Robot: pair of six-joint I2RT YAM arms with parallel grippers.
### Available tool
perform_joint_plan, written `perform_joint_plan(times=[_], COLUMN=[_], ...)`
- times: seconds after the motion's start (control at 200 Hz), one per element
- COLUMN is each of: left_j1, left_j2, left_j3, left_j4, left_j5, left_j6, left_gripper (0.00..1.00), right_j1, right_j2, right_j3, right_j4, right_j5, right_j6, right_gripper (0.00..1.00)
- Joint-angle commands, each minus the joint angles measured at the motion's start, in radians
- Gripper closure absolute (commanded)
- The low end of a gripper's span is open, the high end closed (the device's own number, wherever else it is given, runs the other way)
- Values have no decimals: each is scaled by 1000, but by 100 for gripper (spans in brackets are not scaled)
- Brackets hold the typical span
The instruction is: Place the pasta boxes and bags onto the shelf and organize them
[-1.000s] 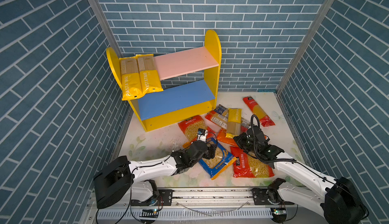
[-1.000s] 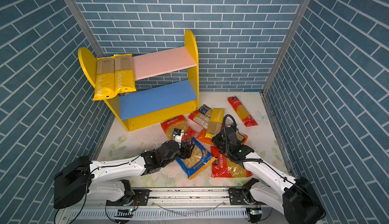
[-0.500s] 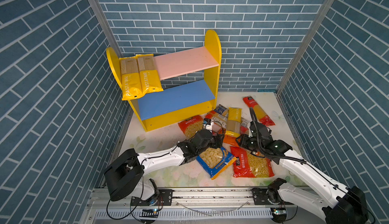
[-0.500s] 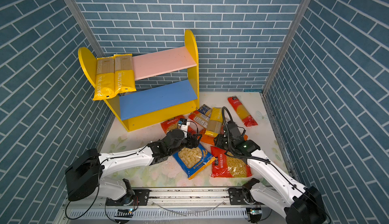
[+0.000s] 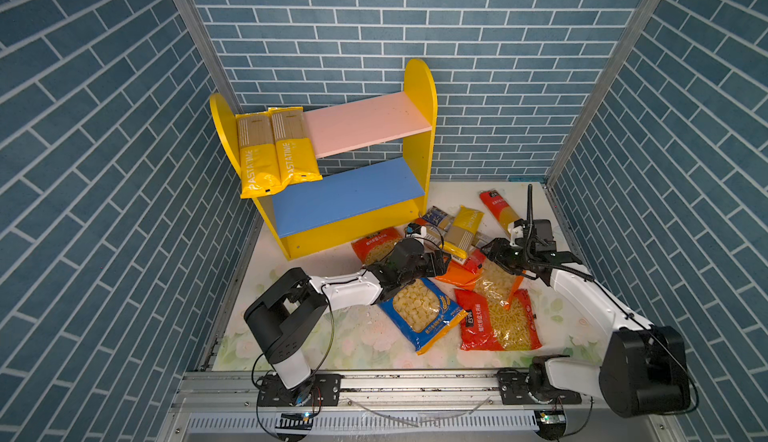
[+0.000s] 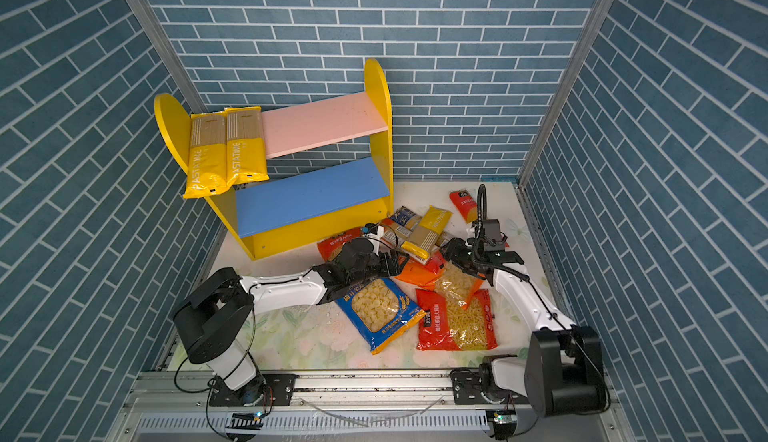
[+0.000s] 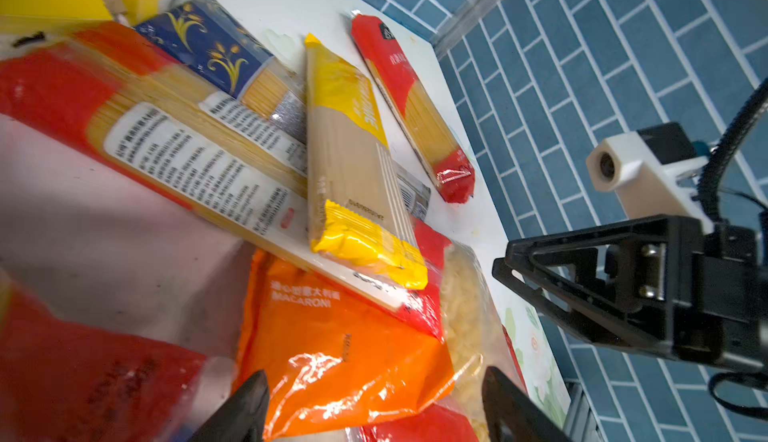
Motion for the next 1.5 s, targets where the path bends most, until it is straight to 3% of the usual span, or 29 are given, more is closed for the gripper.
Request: perform_joint_plan(times=[0.0, 0.19, 0.535, 0.78, 0.98, 1.245, 1.496], left_j1=[2, -2, -41, -62, -62, -62, -62], left_j2=[17, 11, -73, -77, -101, -177, -331], left_j3=[29, -20, -114, -165, -192, -210, -253], left_j4=[38, 79, 52, 84, 84, 29, -66], left_j5=[46, 64, 1, -22, -34, -62, -102], left_j6=[-29, -41, -8, -27, -32, -5, 29], left_gripper=[20, 22, 22, 22, 22, 22, 21], right_j1=[-23, -48, -47, -29, -7, -6, -7], right_j2=[109, 328, 579, 764, 811, 757, 602], right_j3=[90, 197, 351, 448, 441, 388, 309], right_j4=[190, 292, 385, 496, 686, 979, 1018], right_j5=[-88, -45, 87, 14, -38, -120, -157], right_j6=[44, 134, 219, 301, 371, 433, 430], right_gripper=[41, 38, 36, 39, 51, 82, 91])
